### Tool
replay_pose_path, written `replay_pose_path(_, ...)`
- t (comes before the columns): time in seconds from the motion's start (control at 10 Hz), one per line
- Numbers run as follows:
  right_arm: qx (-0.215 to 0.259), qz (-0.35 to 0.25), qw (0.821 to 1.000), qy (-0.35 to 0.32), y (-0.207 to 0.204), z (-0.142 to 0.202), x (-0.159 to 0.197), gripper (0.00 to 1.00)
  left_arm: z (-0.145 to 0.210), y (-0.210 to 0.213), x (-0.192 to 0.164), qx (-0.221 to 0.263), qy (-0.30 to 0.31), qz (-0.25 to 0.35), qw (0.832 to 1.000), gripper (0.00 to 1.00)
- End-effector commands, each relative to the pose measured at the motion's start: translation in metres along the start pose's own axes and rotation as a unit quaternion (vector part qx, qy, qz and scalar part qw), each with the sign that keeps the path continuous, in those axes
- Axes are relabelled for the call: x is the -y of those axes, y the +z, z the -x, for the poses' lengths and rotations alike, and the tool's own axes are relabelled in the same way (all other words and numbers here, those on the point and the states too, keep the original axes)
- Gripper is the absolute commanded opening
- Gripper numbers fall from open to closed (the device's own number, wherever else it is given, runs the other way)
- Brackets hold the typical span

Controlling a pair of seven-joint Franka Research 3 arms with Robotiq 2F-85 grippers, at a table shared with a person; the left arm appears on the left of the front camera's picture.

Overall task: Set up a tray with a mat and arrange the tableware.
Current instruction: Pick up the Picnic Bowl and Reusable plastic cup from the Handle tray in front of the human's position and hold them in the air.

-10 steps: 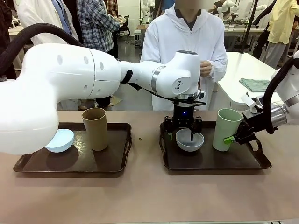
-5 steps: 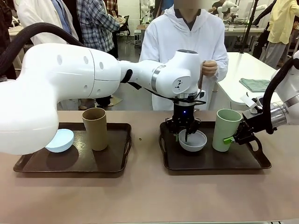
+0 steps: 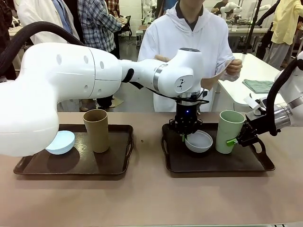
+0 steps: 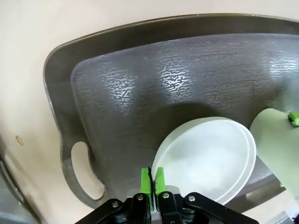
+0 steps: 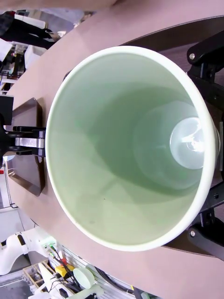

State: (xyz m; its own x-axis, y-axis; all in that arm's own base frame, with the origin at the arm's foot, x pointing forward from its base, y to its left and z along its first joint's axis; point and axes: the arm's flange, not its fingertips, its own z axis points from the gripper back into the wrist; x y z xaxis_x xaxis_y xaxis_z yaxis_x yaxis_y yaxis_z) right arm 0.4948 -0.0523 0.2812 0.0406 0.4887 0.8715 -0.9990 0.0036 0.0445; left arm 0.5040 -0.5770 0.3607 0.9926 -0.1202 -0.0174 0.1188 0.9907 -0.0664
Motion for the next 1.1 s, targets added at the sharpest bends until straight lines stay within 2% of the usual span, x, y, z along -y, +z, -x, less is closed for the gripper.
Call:
replay_pose_path(0.0,0.007,-0.001,1.0,0.012,0.001,0.002,0.002,0.0,-0.003,0.002,0.004,0.012,0.003,-0.014,1.0,0.0)
replay_pose_path(0.1,0.007,0.0,1.0,0.011,0.002,0.002,0.002,0.0,-0.004,0.002,0.002,0.014,0.005,-0.019,1.0,0.0)
replay_pose_path(0.2,0.003,0.004,1.0,0.006,0.003,0.003,0.002,0.23,-0.003,0.002,0.001,0.012,0.003,-0.019,1.0,0.0)
replay_pose_path(0.4,0.01,-0.006,1.0,-0.005,0.017,-0.023,-0.015,0.23,0.006,0.03,-0.003,0.004,-0.003,0.005,1.0,0.0)
replay_pose_path(0.5,0.002,-0.002,1.0,0.01,0.031,-0.046,-0.029,0.23,0.017,0.065,-0.006,0.015,-0.01,0.016,1.0,0.0)
replay_pose_path(0.8,-0.016,0.026,1.0,0.004,0.077,-0.1,-0.071,0.23,0.056,0.145,-0.014,0.053,-0.012,-0.013,0.998,0.0)
replay_pose_path(1.0,-0.009,0.036,0.999,-0.002,0.103,-0.136,-0.1,0.23,0.073,0.175,-0.016,0.046,-0.005,-0.036,0.998,0.0)
